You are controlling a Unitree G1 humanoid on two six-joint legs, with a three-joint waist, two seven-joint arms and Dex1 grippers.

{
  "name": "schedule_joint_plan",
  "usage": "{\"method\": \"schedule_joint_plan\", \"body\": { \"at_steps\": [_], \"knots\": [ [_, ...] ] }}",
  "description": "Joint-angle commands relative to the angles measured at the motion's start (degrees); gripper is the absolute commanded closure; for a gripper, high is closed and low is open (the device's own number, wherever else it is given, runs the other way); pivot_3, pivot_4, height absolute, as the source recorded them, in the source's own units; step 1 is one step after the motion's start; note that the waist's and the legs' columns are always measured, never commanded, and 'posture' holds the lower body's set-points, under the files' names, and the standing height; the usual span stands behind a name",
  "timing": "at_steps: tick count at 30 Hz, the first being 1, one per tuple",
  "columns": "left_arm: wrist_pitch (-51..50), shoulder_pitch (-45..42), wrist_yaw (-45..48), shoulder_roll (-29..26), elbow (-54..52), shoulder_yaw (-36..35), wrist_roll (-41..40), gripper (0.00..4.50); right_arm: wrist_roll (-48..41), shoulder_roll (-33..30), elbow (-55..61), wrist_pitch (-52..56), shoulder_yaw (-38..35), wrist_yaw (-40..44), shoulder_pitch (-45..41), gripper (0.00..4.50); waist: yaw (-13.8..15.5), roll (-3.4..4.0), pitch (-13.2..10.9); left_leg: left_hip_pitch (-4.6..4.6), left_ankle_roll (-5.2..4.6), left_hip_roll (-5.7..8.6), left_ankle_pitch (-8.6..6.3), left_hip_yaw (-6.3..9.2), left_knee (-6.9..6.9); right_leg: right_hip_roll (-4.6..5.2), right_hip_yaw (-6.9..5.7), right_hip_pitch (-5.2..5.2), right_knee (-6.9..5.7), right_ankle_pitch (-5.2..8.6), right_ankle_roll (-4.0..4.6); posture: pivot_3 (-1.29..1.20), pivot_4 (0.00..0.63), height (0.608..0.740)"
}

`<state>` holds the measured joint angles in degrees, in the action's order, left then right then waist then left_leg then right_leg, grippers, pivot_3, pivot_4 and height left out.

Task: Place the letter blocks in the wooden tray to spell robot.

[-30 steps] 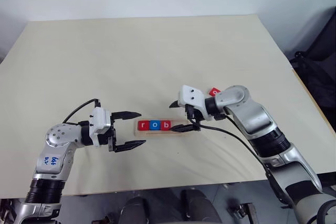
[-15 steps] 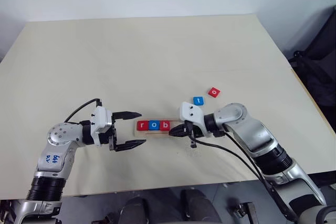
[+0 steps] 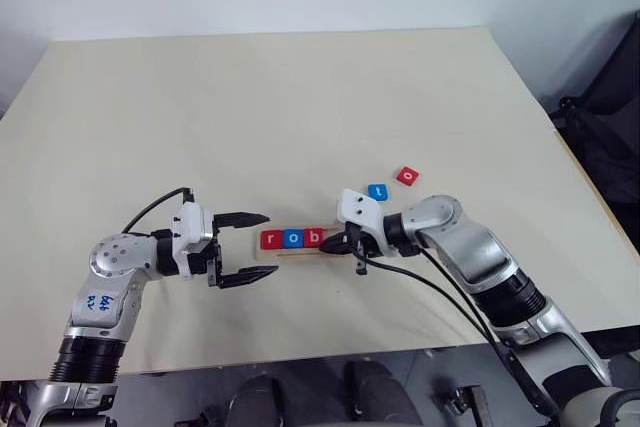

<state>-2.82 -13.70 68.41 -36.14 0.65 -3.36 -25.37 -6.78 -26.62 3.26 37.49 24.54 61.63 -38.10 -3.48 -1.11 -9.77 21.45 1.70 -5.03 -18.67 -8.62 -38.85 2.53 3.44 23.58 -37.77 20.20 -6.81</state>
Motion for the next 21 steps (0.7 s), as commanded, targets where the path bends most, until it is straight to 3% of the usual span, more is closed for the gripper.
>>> {"method": "schedule_joint_plan", "body": {
  "at_steps": [1,5,8,13,20,21],
  "knots": [
    [0.05,0.32,-0.19,-0.49,-2.26,-0.45,-0.31,0.0,-1.01,-0.39,2.48,0.21,-0.69,0.31,-0.69,4.47,0.0,0.0,0.0,0.0,0.0,0.0,0.0,0.0,0.0,0.0,0.0,0.0,0.0,0.0,0.0,0.0,0.15,0.74],
    [-0.1,0.54,-0.24,-0.5,-2.57,-0.46,-0.36,0.0,-5.01,-4.71,9.94,3.95,-5.39,1.5,1.63,4.47,0.08,0.0,0.0,0.03,0.0,0.0,0.0,0.04,0.01,0.02,0.01,0.01,0.02,0.0,0.0,0.0,0.15,0.74],
    [-0.03,0.02,-0.14,-0.46,-1.79,-0.43,-0.3,0.0,-9.12,-8.32,15.55,6.21,-14.73,-0.86,6.93,3.97,0.64,-0.02,0.0,0.07,-0.04,0.02,-0.03,0.1,-0.01,0.05,-0.03,-0.01,0.06,0.0,-0.01,0.0,0.15,0.74],
    [0.38,-2.37,0.15,0.2,1.18,0.32,0.25,0.0,-12.51,-13.28,21.89,0.62,-31.79,-3.33,22.44,2.36,1.64,-0.07,0.0,0.09,-0.12,0.09,-0.15,0.1,-0.04,0.06,-0.05,-0.11,0.23,-0.02,-0.03,0.0,0.15,0.74],
    [1.83,-6.41,1.34,1.31,6.52,1.39,1.0,0.0,-12.36,-10.59,20.66,-14.56,-48.71,-9.95,39.4,0.05,1.69,-0.07,0.0,0.04,-0.12,0.14,-0.15,-0.09,-0.04,-0.03,0.01,-0.16,0.24,-0.02,-0.05,0.0,0.15,0.74],
    [2.04,-7.14,1.59,1.5,7.42,1.53,1.16,0.0,-12.61,-10.06,20.6,-16.49,-50.63,-10.06,41.76,0.02,1.76,-0.07,0.0,0.03,-0.11,0.14,-0.15,-0.05,-0.05,-0.06,0.0,-0.16,0.23,-0.02,-0.05,0.0,0.15,0.74]
  ]
}}
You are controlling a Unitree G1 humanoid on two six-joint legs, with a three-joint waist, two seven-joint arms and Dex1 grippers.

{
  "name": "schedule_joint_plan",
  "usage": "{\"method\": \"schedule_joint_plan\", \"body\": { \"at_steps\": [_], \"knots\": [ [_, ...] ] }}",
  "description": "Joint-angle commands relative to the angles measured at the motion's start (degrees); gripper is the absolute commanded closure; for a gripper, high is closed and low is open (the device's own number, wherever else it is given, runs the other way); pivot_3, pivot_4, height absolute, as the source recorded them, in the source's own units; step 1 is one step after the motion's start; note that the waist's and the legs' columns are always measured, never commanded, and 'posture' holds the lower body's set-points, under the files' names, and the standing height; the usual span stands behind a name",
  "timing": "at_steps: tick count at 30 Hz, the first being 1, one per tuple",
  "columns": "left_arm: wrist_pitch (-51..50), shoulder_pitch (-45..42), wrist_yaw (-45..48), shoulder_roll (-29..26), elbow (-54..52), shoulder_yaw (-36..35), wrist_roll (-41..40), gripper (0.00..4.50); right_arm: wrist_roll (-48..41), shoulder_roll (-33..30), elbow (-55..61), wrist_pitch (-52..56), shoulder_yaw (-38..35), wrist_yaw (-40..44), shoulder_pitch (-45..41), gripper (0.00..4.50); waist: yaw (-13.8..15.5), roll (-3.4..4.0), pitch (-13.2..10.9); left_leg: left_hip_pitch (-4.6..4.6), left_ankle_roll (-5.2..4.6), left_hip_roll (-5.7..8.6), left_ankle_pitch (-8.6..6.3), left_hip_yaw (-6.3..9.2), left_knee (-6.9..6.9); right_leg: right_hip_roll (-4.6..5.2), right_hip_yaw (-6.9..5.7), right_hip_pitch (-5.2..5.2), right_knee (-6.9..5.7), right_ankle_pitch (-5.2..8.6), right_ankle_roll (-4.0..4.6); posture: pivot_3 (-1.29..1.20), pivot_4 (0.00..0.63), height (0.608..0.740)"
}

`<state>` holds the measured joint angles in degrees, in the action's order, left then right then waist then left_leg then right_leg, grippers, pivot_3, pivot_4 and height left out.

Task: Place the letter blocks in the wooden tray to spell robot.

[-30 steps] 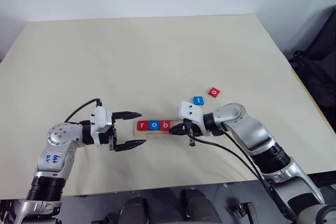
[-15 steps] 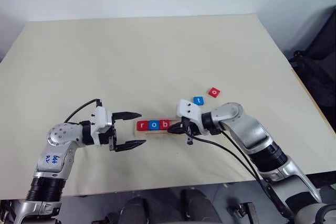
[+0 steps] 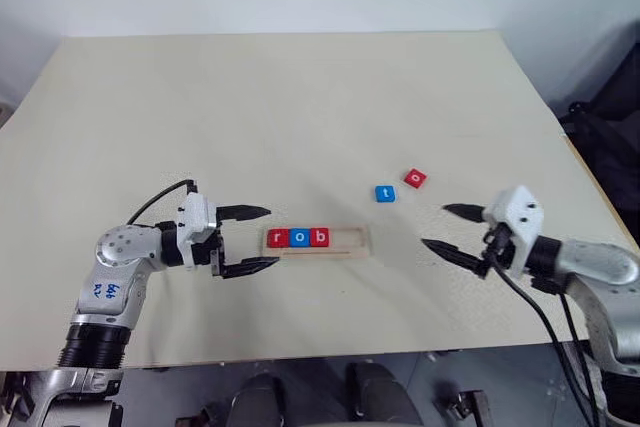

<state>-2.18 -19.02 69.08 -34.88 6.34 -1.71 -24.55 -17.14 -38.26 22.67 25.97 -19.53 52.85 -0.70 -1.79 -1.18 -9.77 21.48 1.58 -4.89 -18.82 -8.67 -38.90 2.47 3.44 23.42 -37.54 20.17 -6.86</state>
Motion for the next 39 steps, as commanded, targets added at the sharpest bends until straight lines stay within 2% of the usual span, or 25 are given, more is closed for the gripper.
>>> {"method": "schedule_joint_plan", "body": {
  "at_steps": [1,7,15,22,28,32,39],
  "knots": [
    [1.59,-2.48,1.2,0.39,2.52,0.02,0.41,0.0,-2.93,1.86,1.27,-6.93,-7.97,-0.22,6.9,0.02,0.14,0.0,0.0,0.0,0.01,0.0,0.0,0.01,0.01,0.0,0.01,0.0,0.0,0.0,0.0,0.0,0.15,0.74],
    [2.62,-5.25,2.98,0.46,6.28,0.32,0.75,0.0,-4.6,3.4,-0.06,-14.47,-12.37,0.73,16.57,0.02,0.02,0.0,0.0,-0.06,0.01,0.03,0.0,-0.04,-0.05,0.0,0.08,-0.06,0.0,-0.01,-0.03,0.0,0.15,0.74],
    [2.48,-5.77,3.45,0.12,6.72,-0.03,0.68,0.0,-7.53,3.04,0.68,-12.85,-10.3,-3.53,14.17,0.02,0.02,0.0,0.0,-0.18,0.02,0.03,0.0,-0.01,-0.03,-0.02,0.12,-0.13,-0.03,-0.01,-0.03,0.0,0.15,0.74],
    [2.25,-4.57,2.22,0.39,4.89,-0.17,0.66,0.0,-7.81,-0.56,-0.76,8.48,-0.66,-14.46,-2.14,0.02,-0.12,0.01,0.0,-0.19,0.02,0.01,0.0,0.1,-0.06,0.0,0.2,-0.05,-0.15,-0.01,-0.02,0.0,0.15,0.74],
    [2.04,-3.17,1.11,0.81,2.87,-0.08,0.44,0.0,-5.95,1.13,-6.8,21.94,8.97,-21.94,-18.19,0.02,-0.09,0.01,0.0,-0.13,0.01,0.0,0.0,0.11,-0.06,0.04,0.27,0.08,-0.16,-0.01,-0.02,0.0,0.15,0.74],
    [1.97,-2.35,0.62,0.96,1.87,-0.14,0.39,0.0,-3.08,2.33,-13.14,23.9,14.57,-23.65,-25.83,0.02,-0.11,0.01,0.0,-0.08,0.01,-0.01,0.0,0.05,-0.06,0.03,0.23,0.12,-0.16,-0.01,-0.02,0.0,0.15,0.74],
    [1.26,-1.45,-0.44,0.86,-0.17,-0.5,0.02,0.0,1.06,5.24,-19.73,20.91,19.16,-25.18,-31.17,0.02,-0.23,0.01,0.0,0.04,0.01,-0.01,0.0,-0.14,-0.09,0.04,0.14,0.19,-0.16,-0.01,-0.02,0.0,0.15,0.74]
  ]
}}
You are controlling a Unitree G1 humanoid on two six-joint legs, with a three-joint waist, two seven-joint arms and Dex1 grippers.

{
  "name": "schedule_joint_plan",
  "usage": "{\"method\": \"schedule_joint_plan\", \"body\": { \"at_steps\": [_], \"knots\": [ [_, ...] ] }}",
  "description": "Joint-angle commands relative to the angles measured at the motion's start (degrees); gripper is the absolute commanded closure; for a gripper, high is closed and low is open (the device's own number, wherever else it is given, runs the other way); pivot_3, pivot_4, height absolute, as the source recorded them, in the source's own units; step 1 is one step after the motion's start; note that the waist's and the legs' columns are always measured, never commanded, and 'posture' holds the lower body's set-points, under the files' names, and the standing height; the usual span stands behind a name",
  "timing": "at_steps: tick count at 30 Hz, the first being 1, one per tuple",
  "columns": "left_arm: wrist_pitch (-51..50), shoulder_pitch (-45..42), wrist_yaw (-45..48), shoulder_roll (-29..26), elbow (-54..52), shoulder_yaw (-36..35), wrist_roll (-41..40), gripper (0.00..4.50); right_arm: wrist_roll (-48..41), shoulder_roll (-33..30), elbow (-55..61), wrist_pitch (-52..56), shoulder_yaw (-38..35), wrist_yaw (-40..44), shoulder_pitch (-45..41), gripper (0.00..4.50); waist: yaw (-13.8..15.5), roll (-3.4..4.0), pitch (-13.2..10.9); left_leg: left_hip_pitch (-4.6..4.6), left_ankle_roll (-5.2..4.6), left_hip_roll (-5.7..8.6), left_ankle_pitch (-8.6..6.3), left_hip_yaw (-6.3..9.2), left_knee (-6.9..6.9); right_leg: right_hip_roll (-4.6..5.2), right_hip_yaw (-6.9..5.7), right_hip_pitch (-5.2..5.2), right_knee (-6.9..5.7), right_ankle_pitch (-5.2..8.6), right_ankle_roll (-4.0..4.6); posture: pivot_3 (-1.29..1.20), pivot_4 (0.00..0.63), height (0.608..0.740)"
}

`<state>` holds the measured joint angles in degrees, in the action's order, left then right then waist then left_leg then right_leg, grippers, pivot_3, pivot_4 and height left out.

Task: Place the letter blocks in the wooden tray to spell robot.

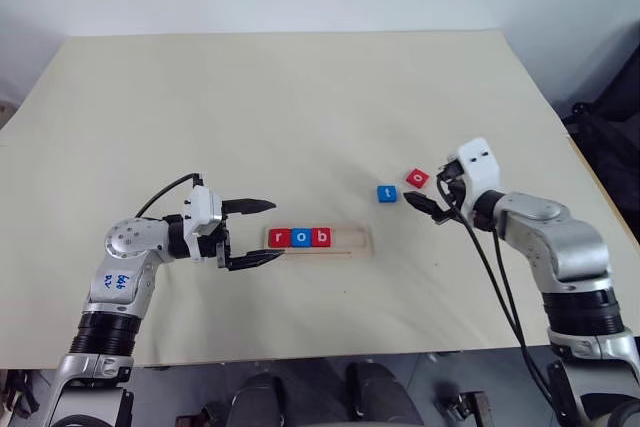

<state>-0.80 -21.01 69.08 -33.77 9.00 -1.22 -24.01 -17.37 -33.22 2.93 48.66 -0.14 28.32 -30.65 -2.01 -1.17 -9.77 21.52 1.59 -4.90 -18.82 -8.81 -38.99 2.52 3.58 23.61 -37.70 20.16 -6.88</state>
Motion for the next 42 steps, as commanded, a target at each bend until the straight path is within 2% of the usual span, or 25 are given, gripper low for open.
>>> {"method": "schedule_joint_plan", "body": {
  "at_steps": [1,10,16,22,27,32,35,42],
  "knots": [
    [-0.24,0.67,-0.51,-0.36,-3.09,-1.08,-0.64,0.0,1.59,0.33,-0.06,-2.3,-0.09,-0.5,-1.33,0.02,0.01,0.0,0.0,0.0,0.0,-0.01,0.0,0.0,0.0,-0.01,0.0,0.0,-0.01,0.0,0.0,0.0,0.15,0.74],
    [-1.43,0.98,-1.15,-0.48,-4.4,-1.35,-1.07,0.0,2.02,0.11,0.9,-2.43,-0.36,0.26,-0.91,0.02,-0.32,0.0,0.0,0.01,0.0,-0.02,0.0,0.0,0.0,-0.01,-0.01,0.0,-0.02,0.0,0.0,0.0,0.15,0.74],
    [-2.4,1.24,-1.22,-0.51,-4.91,-1.35,-1.25,0.0,2.5,-2.62,-1.87,-3.93,0.99,5.12,-3.08,0.02,-1.06,0.0,0.0,0.01,0.0,-0.01,0.0,0.0,0.0,0.0,-0.02,0.0,-0.02,0.0,0.0,0.0,0.15,0.74],
    [-2.09,1.15,-1.51,0.02,-4.8,-1.16,-0.85,0.0,6.45,-4.75,-14.62,-10.02,5.41,11.23,-9.96,0.02,-1.42,0.0,0.0,0.0,0.0,-0.02,0.0,0.0,0.01,-0.02,-0.02,0.0,-0.01,0.0,0.0,0.0,0.15,0.74],
    [-1.39,0.73,-1.99,0.6,-4.52,-1.0,-0.58,0.0,9.18,-2.43,-29.67,-14.47,8.4,15.73,-18.7,0.02,-1.93,0.05,-0.03,0.0,0.01,-0.04,0.01,-0.07,0.02,-0.02,0.01,0.04,-0.02,0.0,0.0,0.0,0.15,0.74],
    [-1.28,1.01,-2.48,0.79,-4.87,-1.04,-0.5,0.0,11.5,0.38,-38.47,-18.63,10.36,19.4,-23.0,0.02,-2.74,0.06,-0.03,0.0,0.02,-0.06,0.01,-0.08,0.02,-0.02,-0.01,0.04,-0.04,0.0,0.0,0.0,0.15,0.74],
    [-1.3,1.51,-2.9,0.76,-5.4,-1.31,-0.55,0.0,11.89,1.48,-40.19,-18.67,10.86,21.12,-23.63,0.57,-2.88,0.07,-0.04,0.0,0.02,-0.07,0.01,-0.08,0.01,0.0,-0.01,0.04,-0.06,0.0,0.0,0.0,0.15,0.74],
    [-1.36,2.26,-3.56,0.55,-6.01,-1.61,-0.7,0.0,12.81,1.65,-38.28,-18.85,9.73,21.27,-22.62,2.86,-2.9,0.07,-0.04,-0.01,0.05,-0.12,0.03,-0.07,-0.02,-0.02,-0.01,0.04,-0.13,0.0,0.0,0.0,0.15,0.74]
  ]
}}
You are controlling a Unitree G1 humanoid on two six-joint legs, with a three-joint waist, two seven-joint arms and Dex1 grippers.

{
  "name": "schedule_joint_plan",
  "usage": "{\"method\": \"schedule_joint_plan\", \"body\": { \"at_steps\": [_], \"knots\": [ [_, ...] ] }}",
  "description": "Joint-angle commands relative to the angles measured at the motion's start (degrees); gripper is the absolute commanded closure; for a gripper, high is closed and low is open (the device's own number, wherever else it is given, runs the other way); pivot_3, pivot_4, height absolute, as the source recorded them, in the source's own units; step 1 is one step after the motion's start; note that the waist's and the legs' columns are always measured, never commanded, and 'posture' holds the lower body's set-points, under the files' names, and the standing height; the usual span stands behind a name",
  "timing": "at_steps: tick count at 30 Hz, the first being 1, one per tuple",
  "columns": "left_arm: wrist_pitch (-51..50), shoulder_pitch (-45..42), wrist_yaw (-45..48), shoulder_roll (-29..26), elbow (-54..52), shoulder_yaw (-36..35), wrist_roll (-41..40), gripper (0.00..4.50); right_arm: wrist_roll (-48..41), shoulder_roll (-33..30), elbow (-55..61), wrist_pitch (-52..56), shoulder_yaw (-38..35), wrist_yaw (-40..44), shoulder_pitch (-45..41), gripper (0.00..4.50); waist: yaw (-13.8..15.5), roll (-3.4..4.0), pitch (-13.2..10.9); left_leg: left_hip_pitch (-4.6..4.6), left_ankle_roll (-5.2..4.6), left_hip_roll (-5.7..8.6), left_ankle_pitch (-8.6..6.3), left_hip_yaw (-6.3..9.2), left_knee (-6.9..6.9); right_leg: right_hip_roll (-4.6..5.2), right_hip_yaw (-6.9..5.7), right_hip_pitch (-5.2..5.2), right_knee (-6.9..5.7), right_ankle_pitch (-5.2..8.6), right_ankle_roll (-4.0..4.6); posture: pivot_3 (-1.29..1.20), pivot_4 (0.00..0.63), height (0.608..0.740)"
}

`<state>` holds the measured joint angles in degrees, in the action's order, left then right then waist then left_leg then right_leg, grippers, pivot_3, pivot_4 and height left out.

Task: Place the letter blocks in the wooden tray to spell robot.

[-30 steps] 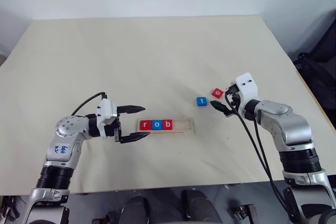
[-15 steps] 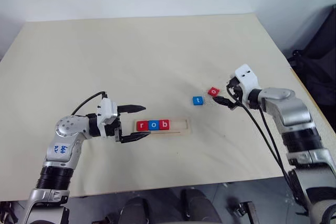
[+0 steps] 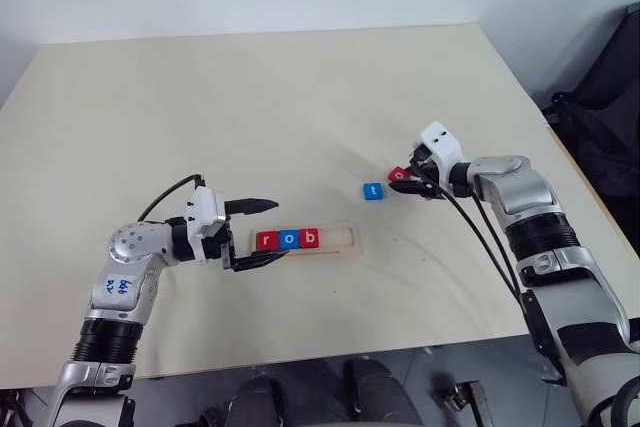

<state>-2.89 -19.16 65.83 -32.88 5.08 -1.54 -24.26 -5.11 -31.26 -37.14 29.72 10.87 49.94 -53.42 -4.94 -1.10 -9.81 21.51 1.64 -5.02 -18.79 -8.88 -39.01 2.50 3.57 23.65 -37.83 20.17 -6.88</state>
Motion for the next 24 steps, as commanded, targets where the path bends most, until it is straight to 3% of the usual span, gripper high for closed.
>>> {"method": "schedule_joint_plan", "body": {
  "at_steps": [1,4,10,15,17,24],
  "knots": [
    [0.72,0.4,-0.35,-0.32,-2.1,-1.27,-0.46,0.0,0.37,-0.58,2.88,1.07,-1.8,-0.83,0.44,3.05,0.05,0.0,0.0,0.0,0.0,0.0,0.0,0.0,-0.01,0.0,-0.01,0.0,0.0,0.0,0.0,0.0,0.15,0.74],
    [0.63,0.46,-0.44,-0.18,-2.28,-1.07,-0.45,0.0,-1.25,-1.76,10.24,7.52,-4.74,-3.12,3.19,3.04,0.19,0.0,0.0,0.01,0.0,0.0,0.0,0.0,0.0,0.02,-0.01,0.0,0.0,0.0,0.0,0.0,0.15,0.74],
    [0.47,-0.14,0.12,0.13,-1.41,-0.43,-0.31,0.0,-6.23,-3.65,41.9,28.07,-13.2,-9.34,18.78,3.04,0.55,0.0,0.0,0.06,0.01,0.0,-0.01,0.36,0.05,0.06,-0.01,0.02,0.06,0.0,0.0,0.0,0.15,0.74],
    [0.36,-1.75,1.41,0.53,0.4,0.45,-0.23,0.0,-7.27,0.2,63.95,41.88,-18.83,-18.23,31.23,3.04,0.69,0.0,0.0,0.05,0.05,0.01,-0.02,0.42,0.03,0.01,-0.02,0.01,0.03,0.0,0.0,0.0,0.15,0.74],
    [0.42,-2.55,2.27,0.48,1.4,0.76,-0.08,0.0,-7.05,5.71,69.9,47.91,-21.77,-22.86,33.58,3.04,0.47,0.0,0.0,0.03,0.05,0.06,-0.03,0.38,0.03,0.02,0.04,0.01,0.03,0.0,0.0,0.0,0.15,0.74],
    [0.74,-5.37,4.47,0.68,4.37,1.62,0.26,0.0,-5.79,17.03,77.75,51.31,-20.01,-32.44,39.54,3.04,0.6,-0.01,0.01,0.08,0.09,0.12,-0.03,0.24,0.1,-0.03,-0.04,0.02,0.1,0.01,0.02,0.0,0.15,0.74]
  ]
}}
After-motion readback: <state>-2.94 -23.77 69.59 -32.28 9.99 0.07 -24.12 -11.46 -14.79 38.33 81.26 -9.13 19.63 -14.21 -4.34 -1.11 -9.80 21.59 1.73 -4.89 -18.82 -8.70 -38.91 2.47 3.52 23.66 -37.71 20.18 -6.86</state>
